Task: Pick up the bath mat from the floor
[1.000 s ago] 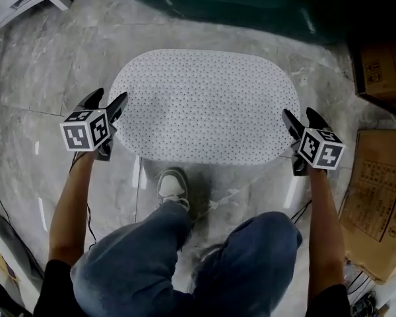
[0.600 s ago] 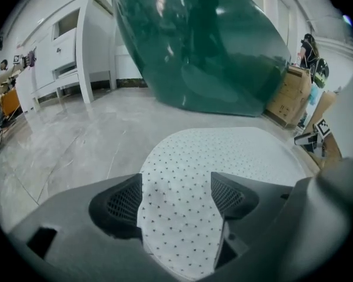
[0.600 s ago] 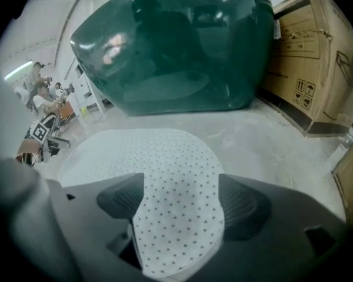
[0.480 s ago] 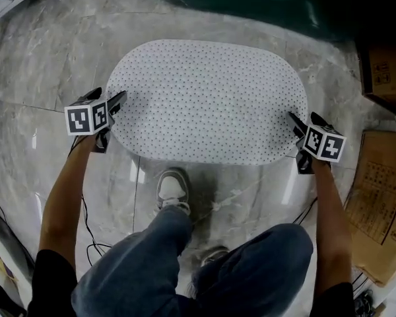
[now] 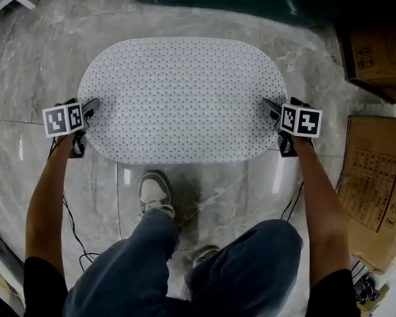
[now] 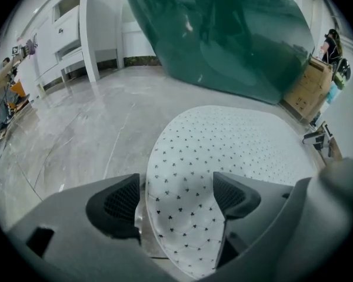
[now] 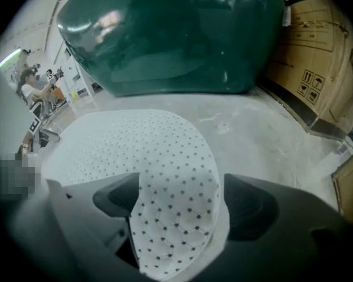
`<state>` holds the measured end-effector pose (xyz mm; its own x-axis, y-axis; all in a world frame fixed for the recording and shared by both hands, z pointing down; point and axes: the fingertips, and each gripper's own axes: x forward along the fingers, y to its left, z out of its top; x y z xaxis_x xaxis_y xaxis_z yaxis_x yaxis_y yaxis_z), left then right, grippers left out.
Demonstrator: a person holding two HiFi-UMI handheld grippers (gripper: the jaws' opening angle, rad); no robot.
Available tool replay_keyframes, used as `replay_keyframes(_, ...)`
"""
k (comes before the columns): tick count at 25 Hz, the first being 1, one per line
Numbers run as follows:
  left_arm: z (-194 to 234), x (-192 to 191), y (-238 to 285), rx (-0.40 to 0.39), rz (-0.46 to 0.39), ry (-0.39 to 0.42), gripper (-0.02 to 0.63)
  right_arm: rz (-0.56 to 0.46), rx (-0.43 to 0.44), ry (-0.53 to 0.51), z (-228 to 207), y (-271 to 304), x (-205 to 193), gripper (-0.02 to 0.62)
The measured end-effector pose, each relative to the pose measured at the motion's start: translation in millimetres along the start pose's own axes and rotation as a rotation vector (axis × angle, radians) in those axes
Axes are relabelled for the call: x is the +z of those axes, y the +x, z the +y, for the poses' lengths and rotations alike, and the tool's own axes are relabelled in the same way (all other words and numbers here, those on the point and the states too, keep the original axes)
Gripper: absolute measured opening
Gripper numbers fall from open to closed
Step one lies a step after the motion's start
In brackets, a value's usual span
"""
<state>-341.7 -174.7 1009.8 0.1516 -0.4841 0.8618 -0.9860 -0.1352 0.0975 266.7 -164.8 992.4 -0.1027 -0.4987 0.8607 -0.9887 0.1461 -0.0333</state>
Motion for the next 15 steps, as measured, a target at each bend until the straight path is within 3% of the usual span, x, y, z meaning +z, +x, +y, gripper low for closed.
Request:
replay_keyframes(6, -6.9, -0.3, 10.1, -0.016, 0.003, -0.005, 0.408, 0.067, -0.017, 0.011, -21.3, 7.9, -11.6, 0.476)
replay_keyframes(15, -4.0, 2.3, 0.4, -0.001, -0.035, -0.004, 0.354, 0.06, 0.014, 0.044, -1.5, 10.5, -9.4, 0.395)
